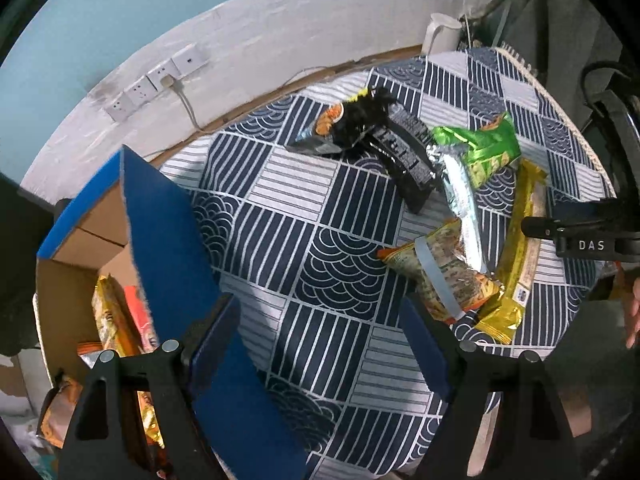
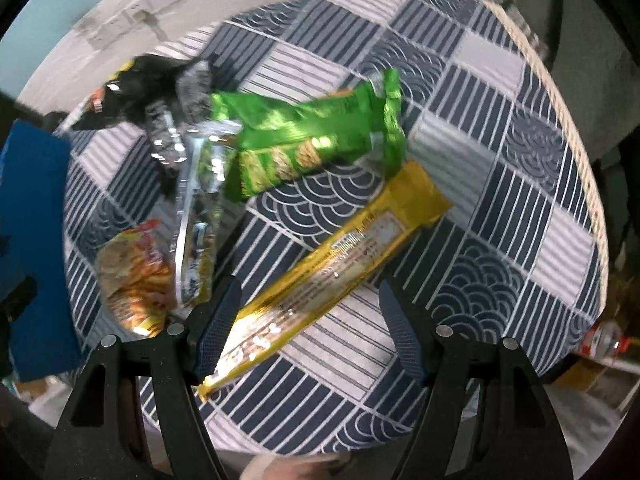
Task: Organize snacks
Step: 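Move both tools back over the snack pile on the table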
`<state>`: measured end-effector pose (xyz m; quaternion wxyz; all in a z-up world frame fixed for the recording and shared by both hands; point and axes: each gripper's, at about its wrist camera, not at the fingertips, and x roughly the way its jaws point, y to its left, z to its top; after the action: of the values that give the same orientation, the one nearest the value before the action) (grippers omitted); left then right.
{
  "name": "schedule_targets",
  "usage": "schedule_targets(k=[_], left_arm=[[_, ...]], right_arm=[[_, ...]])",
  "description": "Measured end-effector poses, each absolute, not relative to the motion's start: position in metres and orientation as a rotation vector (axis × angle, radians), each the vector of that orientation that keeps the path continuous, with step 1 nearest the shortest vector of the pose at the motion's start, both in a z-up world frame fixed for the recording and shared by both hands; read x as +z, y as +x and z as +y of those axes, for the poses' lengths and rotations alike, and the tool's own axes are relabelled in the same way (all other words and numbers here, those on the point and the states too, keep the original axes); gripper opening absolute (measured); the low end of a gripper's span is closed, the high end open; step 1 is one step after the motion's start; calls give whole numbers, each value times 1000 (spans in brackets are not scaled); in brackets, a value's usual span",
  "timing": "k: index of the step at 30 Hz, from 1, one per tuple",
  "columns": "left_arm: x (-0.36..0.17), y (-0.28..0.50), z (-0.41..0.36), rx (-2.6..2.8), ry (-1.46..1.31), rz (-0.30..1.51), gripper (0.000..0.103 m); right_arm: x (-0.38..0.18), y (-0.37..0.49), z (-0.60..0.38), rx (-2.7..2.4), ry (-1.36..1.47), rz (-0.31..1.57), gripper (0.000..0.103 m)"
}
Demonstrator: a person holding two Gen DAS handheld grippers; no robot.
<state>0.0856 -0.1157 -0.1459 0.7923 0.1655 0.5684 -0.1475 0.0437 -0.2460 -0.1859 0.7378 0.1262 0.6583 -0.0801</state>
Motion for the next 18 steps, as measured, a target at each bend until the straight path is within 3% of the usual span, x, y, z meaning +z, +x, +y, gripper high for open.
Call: schedule_targets(k=[12,18], left_arm=[[-170,95,-129,-340,318,1309,83],[-178,103,-136,-350,237,1368,83]], right_arm=[[-219,47,-245,-182,329,1493,71],[-212,41,-261,-121,286,1472,54]])
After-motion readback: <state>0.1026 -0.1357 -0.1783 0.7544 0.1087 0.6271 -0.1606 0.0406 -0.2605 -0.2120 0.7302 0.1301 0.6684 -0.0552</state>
